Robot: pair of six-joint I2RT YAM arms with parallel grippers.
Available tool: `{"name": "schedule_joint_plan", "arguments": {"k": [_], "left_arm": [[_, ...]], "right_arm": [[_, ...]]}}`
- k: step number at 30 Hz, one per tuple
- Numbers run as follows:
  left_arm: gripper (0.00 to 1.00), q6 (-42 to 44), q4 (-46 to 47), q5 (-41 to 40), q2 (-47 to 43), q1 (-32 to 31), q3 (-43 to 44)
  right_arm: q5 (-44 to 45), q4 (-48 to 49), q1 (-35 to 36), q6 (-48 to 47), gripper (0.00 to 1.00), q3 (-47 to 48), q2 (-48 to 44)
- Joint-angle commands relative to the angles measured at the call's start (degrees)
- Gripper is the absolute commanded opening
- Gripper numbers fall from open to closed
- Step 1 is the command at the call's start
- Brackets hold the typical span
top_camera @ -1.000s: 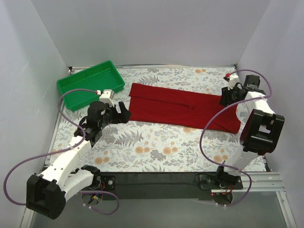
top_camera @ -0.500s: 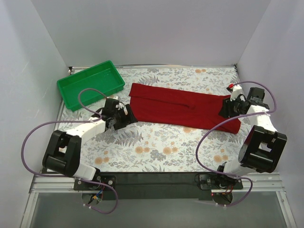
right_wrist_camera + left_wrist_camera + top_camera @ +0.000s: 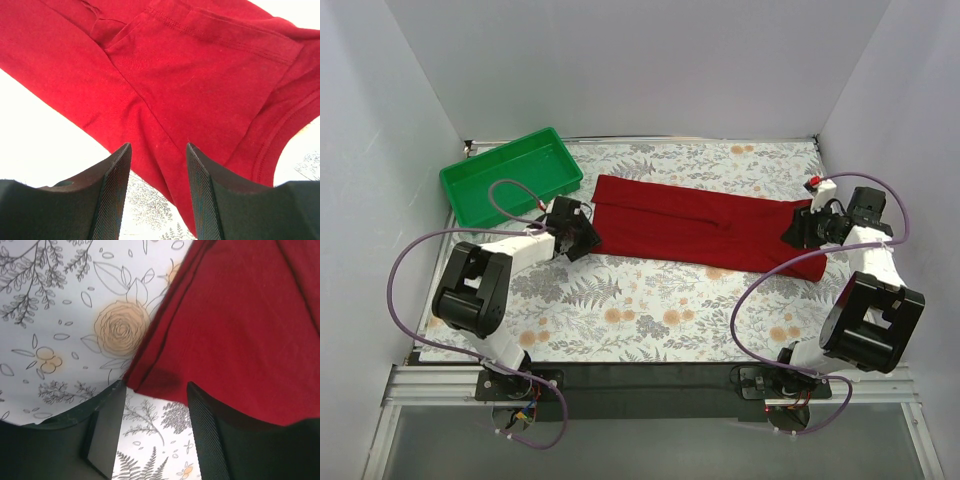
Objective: Fold and stack the t-shirts
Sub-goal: Fold the tshirt
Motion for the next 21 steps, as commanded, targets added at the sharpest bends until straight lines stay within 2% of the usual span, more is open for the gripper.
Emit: {"name": "schedule_joint_plan", "arguments": {"k": [1, 7, 8, 9, 12, 16, 18, 21], "left_arm": [[0.46, -1.64, -0.59, -3.95, 1.79, 0.06, 1.79], [0.20, -0.14, -1.38, -5.62, 3.28, 0.06, 1.62], [0.07, 0.03, -1.47, -5.45, 3.37, 0.06, 1.53], [0.01, 0.38, -1.65, -4.66, 3.29, 0.06, 1.09], [0.00, 0.39, -2.52, -3.00, 1.10, 0.06, -1.71], [0.00, -2.06, -5.33, -2.20, -7.50, 0.15, -8.28], [0.00, -3.47, -7.44, -0.80, -14.53, 0.06, -11.64], [0.00, -7.86, -9.20, 4.54, -22.45, -0.29, -18.14]], "right_arm": [[-2.91, 0.97, -1.16, 0.22, 0.47, -0.27, -2.78], [-4.32, 0.97, -1.95, 0.13, 0.47, -0.62, -4.10], [-4.41, 0.89, -2.04, 0.13, 0.47, -0.62, -4.10], [-4.49, 0.89, -2.13, 0.04, 0.47, -0.62, -4.19], [-4.15, 0.71, -2.21, -0.83, 0.47, -0.62, -4.45], [-2.92, 0.80, -2.22, -2.15, 0.47, -0.79, -4.63], [-2.39, 0.80, -2.39, -2.51, 0.47, -0.53, -4.46], [-2.30, 0.80, -2.57, -2.68, 0.48, 0.43, -3.75]]}}
